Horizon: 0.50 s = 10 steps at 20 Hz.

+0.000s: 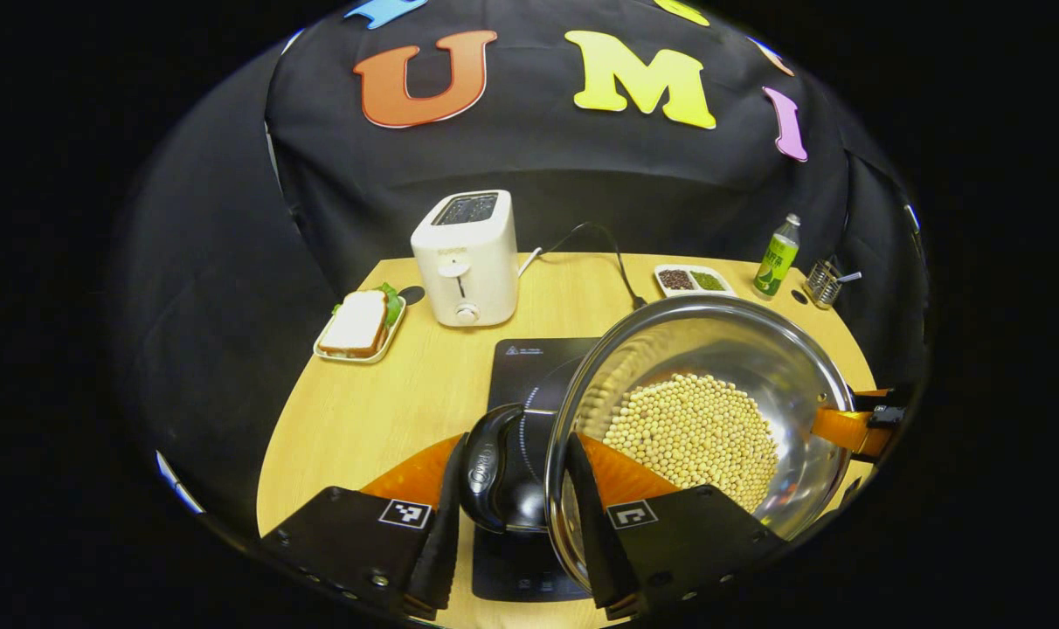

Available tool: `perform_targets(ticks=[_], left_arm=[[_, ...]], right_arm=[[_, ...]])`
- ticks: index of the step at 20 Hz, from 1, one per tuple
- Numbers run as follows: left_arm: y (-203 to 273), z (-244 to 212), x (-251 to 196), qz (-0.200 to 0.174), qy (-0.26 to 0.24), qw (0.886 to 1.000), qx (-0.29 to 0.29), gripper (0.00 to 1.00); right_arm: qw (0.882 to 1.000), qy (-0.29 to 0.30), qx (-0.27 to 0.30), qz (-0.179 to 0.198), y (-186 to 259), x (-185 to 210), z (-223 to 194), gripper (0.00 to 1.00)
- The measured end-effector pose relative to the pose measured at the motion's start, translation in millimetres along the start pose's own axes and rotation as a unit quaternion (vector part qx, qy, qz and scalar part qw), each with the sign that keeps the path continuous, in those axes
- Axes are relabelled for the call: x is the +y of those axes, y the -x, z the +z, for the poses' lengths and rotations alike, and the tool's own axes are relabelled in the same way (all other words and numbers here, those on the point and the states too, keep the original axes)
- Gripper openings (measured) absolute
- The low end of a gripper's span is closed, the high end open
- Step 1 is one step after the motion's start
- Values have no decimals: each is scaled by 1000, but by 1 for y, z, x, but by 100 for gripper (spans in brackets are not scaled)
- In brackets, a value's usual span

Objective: First push the handle of the pot to place it horizontally, then grasp the pot with both hands and set it on the induction cooktop.

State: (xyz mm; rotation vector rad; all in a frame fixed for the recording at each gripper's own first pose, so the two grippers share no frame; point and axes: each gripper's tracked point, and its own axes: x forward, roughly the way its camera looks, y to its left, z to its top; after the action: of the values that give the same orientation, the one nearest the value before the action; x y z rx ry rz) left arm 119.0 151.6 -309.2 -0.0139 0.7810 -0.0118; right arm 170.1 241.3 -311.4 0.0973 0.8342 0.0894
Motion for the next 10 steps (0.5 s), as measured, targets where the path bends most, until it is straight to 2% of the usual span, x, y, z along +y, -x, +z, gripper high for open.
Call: perform_targets(ticks=[5,10], left_arm=[[-23,4,23,3,5,1000,9,58],[-38,4,28,2,6,1000,15,58]], right_arm=[[1000,8,11,-3,-18,24,10,56],[1000,4,20,-10,-29,29,12,56]])
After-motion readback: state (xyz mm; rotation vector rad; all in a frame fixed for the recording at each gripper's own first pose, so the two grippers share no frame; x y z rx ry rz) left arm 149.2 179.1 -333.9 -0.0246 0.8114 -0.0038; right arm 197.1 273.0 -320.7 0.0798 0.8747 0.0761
